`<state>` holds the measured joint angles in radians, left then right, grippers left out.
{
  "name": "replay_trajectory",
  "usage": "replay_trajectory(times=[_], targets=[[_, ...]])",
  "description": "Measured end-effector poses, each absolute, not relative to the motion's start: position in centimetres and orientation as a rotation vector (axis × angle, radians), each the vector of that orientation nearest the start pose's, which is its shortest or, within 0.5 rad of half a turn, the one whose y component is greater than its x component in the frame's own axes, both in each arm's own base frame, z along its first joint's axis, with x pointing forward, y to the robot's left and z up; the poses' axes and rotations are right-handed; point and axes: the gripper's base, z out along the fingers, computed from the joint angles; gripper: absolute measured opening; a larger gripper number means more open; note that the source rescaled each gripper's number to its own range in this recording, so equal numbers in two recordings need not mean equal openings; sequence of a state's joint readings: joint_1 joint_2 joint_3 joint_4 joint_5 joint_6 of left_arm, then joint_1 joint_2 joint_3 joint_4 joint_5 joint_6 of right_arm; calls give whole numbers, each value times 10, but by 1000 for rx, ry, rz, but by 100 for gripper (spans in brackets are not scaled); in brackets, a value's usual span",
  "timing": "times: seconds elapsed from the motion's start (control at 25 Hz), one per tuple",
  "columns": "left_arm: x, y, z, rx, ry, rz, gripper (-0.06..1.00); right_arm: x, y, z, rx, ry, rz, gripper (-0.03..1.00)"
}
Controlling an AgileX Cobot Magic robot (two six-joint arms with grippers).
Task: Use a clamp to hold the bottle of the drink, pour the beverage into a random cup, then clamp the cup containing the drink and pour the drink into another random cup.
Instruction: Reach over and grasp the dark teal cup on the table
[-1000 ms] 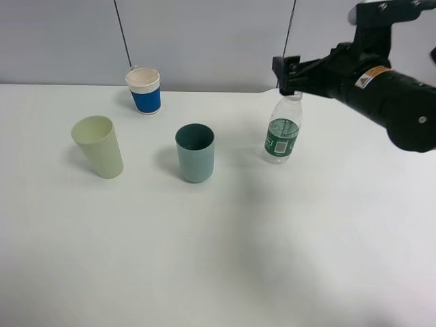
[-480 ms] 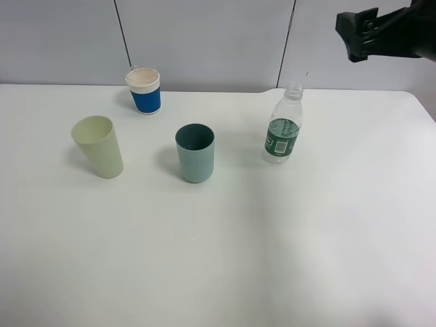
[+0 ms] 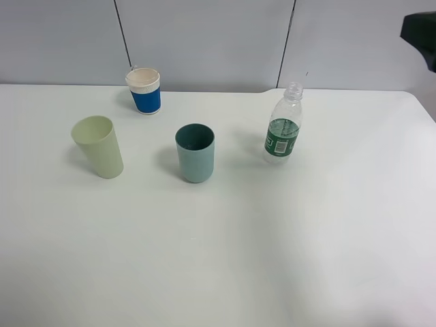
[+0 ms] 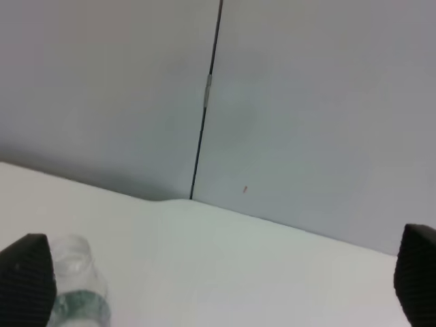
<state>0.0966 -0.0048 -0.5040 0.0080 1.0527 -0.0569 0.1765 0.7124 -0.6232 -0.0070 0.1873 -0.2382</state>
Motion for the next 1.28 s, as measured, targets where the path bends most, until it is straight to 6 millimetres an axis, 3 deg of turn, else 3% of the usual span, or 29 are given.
replay_trajectory(times=[0.28, 0.44, 0.76, 1.08, 1.28], targets=[[-6, 0, 279, -156, 2022, 35, 100, 88, 12, 350, -401, 1707, -139, 99], [-6, 0, 279, -156, 2022, 35, 100, 70, 5, 344, -418, 1760, -191, 99], [-6, 0, 279, -156, 2022, 35, 100, 65, -4, 337, -305, 1867, -270, 99], [-6, 0, 279, -156, 2022, 35, 100, 62, -5, 335, -166, 1911, -225, 99], [-6, 0, 279, -156, 2022, 35, 100, 41, -4, 334, -138, 1880, -209, 99]])
